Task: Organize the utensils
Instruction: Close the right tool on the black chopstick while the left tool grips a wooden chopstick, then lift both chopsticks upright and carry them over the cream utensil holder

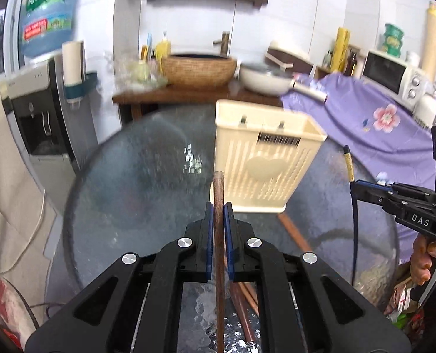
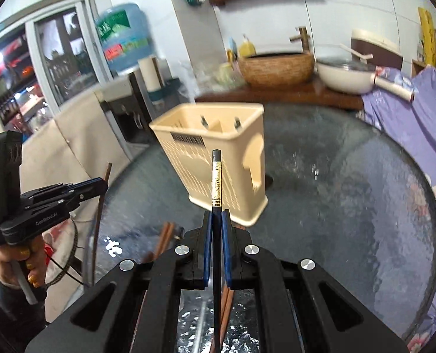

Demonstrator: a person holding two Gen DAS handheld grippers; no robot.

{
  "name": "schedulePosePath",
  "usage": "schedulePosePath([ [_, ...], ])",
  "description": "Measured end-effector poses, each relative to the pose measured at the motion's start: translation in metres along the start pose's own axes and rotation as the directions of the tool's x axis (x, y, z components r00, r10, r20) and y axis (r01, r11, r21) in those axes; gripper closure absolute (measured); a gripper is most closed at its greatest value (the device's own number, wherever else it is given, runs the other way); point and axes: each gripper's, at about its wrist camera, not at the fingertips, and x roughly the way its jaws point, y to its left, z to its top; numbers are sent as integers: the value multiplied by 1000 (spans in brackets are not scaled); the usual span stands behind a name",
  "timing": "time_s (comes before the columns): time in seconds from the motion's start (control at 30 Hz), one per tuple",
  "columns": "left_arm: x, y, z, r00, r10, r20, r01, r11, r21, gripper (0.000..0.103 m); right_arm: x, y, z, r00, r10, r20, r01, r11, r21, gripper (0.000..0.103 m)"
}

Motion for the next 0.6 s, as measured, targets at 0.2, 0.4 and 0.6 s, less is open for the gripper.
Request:
schedulePosePath([
  [0.2, -31, -4, 11, 997, -15, 74, 15, 1000, 8, 96, -25, 8, 8, 999, 15, 41, -12, 998, -55, 96],
  [0.4, -46, -7, 18, 993, -33, 115, 32, 999, 16, 96, -35, 15, 14, 998, 27, 52, -23, 997, -77, 96],
  [0.6, -59, -13, 33, 986, -42, 159, 36, 999, 41, 96, -47, 23, 26, 995, 45, 86, -37, 995, -94, 96],
])
